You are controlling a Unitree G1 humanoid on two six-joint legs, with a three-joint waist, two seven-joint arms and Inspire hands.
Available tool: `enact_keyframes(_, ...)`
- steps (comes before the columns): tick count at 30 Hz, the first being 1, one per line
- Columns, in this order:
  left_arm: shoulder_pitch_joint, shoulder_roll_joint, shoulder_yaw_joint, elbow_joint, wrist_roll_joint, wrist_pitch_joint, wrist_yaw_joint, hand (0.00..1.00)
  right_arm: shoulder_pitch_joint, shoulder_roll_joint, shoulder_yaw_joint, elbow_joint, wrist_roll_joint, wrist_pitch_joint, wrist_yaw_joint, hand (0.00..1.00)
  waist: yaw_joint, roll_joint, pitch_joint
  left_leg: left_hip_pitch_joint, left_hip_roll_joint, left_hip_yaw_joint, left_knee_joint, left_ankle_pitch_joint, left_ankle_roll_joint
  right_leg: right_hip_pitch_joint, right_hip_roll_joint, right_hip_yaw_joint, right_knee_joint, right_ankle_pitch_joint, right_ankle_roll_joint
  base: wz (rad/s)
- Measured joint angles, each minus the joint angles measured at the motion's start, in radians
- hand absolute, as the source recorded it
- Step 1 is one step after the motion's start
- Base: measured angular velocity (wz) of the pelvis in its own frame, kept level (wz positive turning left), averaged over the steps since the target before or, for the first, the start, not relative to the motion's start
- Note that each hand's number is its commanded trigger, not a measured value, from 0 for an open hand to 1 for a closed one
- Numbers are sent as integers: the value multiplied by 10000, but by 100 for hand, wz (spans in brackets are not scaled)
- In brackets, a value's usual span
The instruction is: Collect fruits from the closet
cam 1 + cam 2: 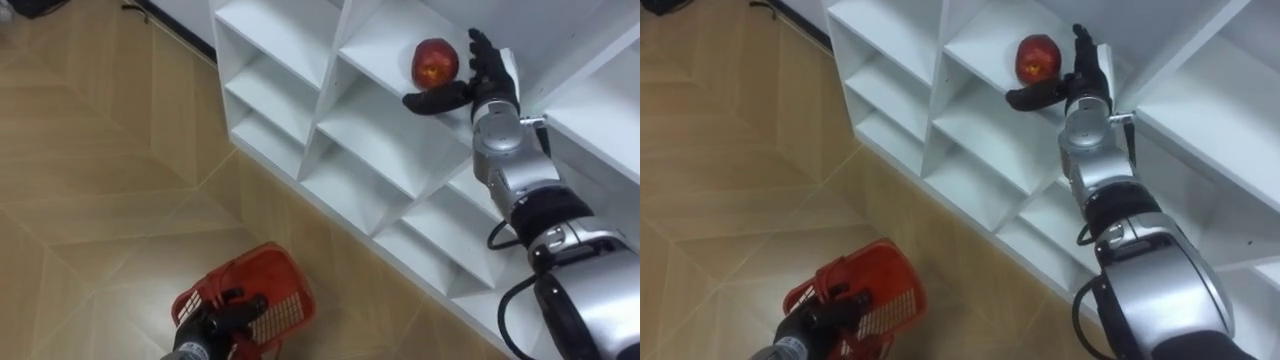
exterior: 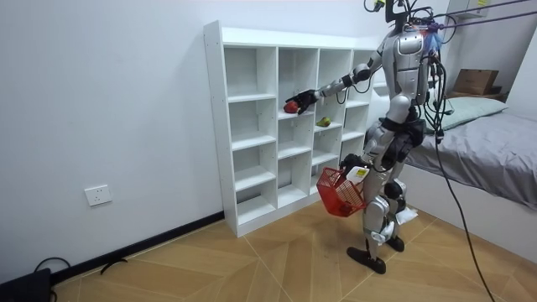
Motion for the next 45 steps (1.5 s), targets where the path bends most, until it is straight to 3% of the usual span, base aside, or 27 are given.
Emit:
enact_keyframes(12, -41, 185, -827, -182, -365, -84, 21, 100, -374, 0, -37, 486, 483, -2, -457, 0, 0, 22, -11, -161, -15, -50, 100, 17, 6, -75, -13, -183, 1, 3, 4, 2)
enact_keyframes(24, -22, 103, -1079, -437, -403, -59, 19, 100, -586, -12, -262, 742, 1077, -16, -805, 0, 236, 161, -27, -332, -18, -54, 185, 37, -4, -211, -17, -166, 34, 3, 3, 0)
enact_keyframes(28, -9, 23, -1079, -434, -452, -15, 19, 100, -605, -12, -452, 742, 1129, -19, -804, 1, 245, 289, -83, -332, -17, -48, 183, 38, -3, -221, -20, -157, 44, 3, 3, 0)
enact_keyframes(30, -5, -9, -1079, -433, -591, 66, 19, 100, -615, -12, -452, 741, 1172, -23, -804, 22, 245, 362, -116, -326, -13, -44, 172, 47, -8, -230, -20, -150, 54, 3, 3, 0)
enact_keyframes(31, -5, -13, -1079, -433, -593, 73, 19, 100, -617, -12, -452, 740, 1181, -24, -802, 24, 244, 372, -118, -324, -11, -44, 170, 50, -11, -232, -19, -149, 58, 3, 3, 0)
enact_keyframes(32, -5, -17, -1079, -434, -593, 76, 19, 100, -622, -12, -452, 740, 1183, -30, -802, 54, 244, 378, -120, -324, -7, -44, 168, 56, -15, -242, -19, -148, 73, 3, 3, 0)
enact_keyframes(34, -6, -18, -1079, -434, -593, 76, 19, 100, -646, -35, -453, 741, 1177, -30, -838, 71, 243, 382, -117, -325, -5, -42, 166, 64, -16, -269, -23, -126, 111, 3, 3, 0)
enact_keyframes(36, -5, -14, -1080, -432, -593, 77, 19, 100, -726, -58, -459, 758, 1176, -21, -889, 95, 241, 386, -113, -326, -7, -50, 155, 76, -11, -294, -37, -136, 163, 3, 3, 0)
enact_keyframes(37, -5, -13, -1080, -431, -593, 77, 19, 100, -727, -70, -459, 759, 1179, -21, -896, 100, 241, 386, -113, -328, -10, -56, 149, 81, -11, -294, -41, -149, 164, 3, 3, 4)
enact_keyframes(45, -5, -13, -1083, -449, -584, 75, 16, 100, -786, -109, -458, 774, 1147, -76, -1092, 100, 266, 372, -109, -331, -7, -70, -109, 221, -35, -402, -52, -192, 167, 3, 2, 0)
